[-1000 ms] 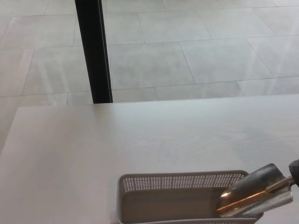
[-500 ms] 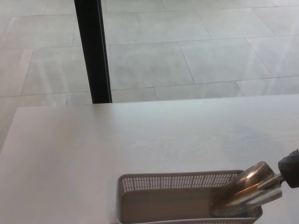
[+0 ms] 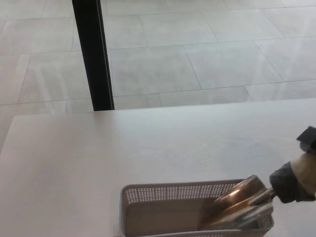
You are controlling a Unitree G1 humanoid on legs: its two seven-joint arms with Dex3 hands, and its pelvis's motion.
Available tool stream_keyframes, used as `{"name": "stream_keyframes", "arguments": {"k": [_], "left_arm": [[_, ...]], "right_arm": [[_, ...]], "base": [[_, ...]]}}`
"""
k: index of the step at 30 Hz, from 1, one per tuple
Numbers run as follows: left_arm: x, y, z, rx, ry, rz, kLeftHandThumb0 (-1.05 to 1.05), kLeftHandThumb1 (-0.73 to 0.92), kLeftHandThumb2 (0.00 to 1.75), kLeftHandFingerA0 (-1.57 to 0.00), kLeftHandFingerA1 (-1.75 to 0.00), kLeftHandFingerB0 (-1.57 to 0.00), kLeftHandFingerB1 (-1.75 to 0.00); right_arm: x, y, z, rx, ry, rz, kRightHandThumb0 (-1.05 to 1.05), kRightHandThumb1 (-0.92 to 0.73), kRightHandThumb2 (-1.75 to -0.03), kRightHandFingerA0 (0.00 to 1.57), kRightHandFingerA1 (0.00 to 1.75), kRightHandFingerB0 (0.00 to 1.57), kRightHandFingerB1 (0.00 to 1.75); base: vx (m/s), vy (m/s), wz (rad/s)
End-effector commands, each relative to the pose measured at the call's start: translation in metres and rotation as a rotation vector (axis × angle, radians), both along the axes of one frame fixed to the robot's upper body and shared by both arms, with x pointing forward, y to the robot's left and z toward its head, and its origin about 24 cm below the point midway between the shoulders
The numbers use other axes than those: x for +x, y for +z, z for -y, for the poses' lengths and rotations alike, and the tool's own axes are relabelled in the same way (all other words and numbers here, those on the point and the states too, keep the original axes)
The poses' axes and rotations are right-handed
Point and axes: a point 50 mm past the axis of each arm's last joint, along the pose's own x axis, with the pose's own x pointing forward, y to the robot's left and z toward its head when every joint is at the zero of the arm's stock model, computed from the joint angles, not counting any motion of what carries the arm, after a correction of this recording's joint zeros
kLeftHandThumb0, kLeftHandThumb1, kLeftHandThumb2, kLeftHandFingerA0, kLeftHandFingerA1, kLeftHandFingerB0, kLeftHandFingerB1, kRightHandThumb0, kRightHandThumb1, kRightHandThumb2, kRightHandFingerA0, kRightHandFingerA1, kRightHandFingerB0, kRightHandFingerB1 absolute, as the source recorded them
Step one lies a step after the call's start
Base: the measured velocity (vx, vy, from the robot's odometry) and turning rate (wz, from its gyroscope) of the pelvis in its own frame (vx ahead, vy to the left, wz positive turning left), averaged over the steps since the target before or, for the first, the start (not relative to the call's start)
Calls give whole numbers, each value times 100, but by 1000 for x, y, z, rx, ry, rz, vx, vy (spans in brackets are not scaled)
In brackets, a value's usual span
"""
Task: A garden tool is kept on the righthand side and a container is kept on the lefthand side on a desk infront of the robot. the robot uses its right hand to pick up the garden tool and makes a scooping motion inside the container
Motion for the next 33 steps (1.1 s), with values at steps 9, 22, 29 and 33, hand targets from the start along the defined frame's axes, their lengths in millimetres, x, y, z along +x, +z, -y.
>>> {"name": "stream_keyframes", "arguments": {"k": [9,22,29,33], "left_arm": [[1,1,-1,9,2,-8,-51,65,60,-56,-43,-44,-37],[1,1,-2,15,-17,-26,-43,52,94,-54,-63,-32,-50],[0,1,-1,8,-13,-19,-53,65,62,-56,-44,-42,-37],[0,1,-1,6,-17,-14,-51,68,59,-56,-43,-44,-36]], "right_arm": [[2,-60,-45,42,-47,-156,-33,-50,-84,99,167,98,78],[-3,-107,-73,145,-151,-332,-27,-58,-84,88,175,81,119],[-6,-114,-86,369,-192,-398,-24,-60,-88,90,175,77,136],[-5,-109,-81,516,-263,-460,-26,-65,-83,89,175,75,141]], "base": [[0,0,0],[0,0,0],[0,0,0],[0,0,0]]}}
